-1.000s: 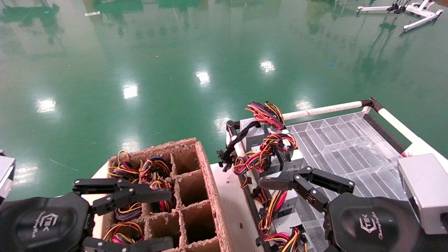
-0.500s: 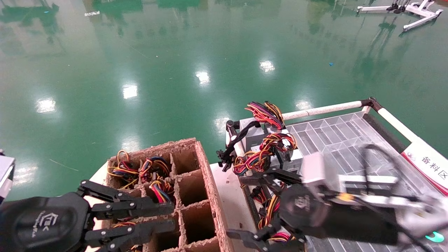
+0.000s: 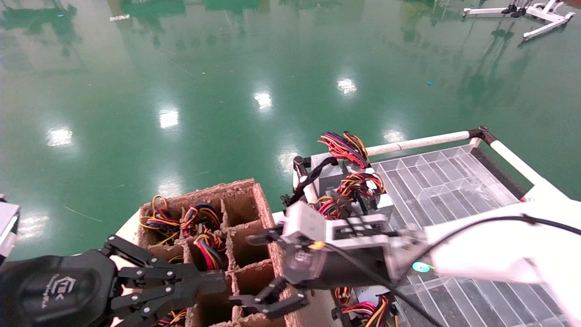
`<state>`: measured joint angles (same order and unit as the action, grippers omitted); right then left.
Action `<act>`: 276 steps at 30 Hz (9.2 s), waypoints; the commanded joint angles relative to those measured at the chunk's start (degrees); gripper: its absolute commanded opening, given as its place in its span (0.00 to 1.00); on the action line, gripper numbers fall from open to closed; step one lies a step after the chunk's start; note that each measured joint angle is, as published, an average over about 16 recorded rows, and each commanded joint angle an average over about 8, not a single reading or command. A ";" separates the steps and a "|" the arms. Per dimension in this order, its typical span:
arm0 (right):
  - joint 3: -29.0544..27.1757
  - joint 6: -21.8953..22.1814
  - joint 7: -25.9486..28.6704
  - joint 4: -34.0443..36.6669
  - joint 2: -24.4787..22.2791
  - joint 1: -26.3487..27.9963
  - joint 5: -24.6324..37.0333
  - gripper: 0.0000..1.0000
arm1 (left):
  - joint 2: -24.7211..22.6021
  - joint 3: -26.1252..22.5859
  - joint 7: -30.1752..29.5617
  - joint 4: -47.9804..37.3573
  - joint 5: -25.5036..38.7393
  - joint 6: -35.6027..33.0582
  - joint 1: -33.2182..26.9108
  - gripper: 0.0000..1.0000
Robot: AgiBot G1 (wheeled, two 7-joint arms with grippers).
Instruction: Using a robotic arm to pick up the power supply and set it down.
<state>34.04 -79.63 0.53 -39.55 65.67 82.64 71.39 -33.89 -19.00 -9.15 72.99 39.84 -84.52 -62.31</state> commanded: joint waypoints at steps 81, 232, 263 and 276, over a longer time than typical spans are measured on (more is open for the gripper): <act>32.39 22.24 -5.85 11.61 11.36 9.02 -28.49 0.00 | 0.04 -0.11 0.05 0.00 -0.07 0.04 -0.03 1.00; 24.66 -6.55 -14.66 37.41 -22.99 11.63 -37.25 0.00 | 0.12 -0.29 0.15 0.00 -0.20 0.12 -0.07 1.00; 25.28 -7.05 -13.99 38.22 -21.00 10.64 -36.39 1.00 | 0.12 -0.30 0.16 -0.02 -0.22 0.14 -0.07 1.00; 23.58 -8.93 -12.36 32.59 -22.39 12.53 -35.83 1.00 | 0.13 -0.31 0.17 -0.06 -0.24 0.17 -0.06 1.00</act>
<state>57.03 -88.43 -11.60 -7.79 43.18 94.63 35.65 -33.76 -19.31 -8.97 72.93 39.60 -84.36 -62.37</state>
